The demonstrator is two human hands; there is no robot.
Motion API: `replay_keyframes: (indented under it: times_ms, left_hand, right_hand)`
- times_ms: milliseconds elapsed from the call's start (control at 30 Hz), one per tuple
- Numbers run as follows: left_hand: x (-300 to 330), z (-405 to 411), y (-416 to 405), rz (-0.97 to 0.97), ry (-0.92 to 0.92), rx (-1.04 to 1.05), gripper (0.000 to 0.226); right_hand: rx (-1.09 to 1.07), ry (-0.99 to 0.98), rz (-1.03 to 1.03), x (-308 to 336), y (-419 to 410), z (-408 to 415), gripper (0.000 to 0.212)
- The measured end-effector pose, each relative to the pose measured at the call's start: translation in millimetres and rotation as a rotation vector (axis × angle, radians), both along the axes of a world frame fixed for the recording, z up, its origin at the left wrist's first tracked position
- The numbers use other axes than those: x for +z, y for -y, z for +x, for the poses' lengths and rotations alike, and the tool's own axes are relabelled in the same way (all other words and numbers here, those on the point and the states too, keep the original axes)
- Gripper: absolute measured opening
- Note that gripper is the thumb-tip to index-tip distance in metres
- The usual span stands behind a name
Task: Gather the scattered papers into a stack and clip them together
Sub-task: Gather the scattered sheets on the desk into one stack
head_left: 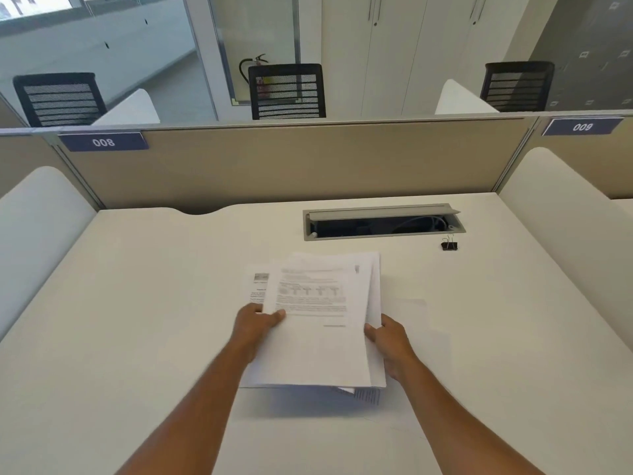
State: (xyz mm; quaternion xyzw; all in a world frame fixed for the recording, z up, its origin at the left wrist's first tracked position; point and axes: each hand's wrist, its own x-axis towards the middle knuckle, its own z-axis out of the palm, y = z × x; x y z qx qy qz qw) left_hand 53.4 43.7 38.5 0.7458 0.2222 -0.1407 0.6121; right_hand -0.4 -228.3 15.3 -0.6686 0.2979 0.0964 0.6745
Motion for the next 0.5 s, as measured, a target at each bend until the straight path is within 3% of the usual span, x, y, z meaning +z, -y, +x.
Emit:
replay_keyframes:
  times_ms: [167,300,400,500]
  left_hand:
    - [-7,-12,25,0.471,0.05,-0.196,0.031]
    - [-12,-12,29,0.722,0.074,-0.312,0.036]
    - [-21,-15,20,0.978,-0.065,-0.253,0.054]
    - [-27,-19,8,1.01,-0.173,-0.146,0.074]
  right_hand:
    - [0.029,-0.009,0.091,1,1,-1,0.016]
    - [-0.036,-0.029,0.061,-1,3,-3,0.019]
    - [-0.076,-0.049,-0.082,-2,7,-3,0.025]
    - [-0.106,-0.072,-0.163,-4,12,-1,0.027]
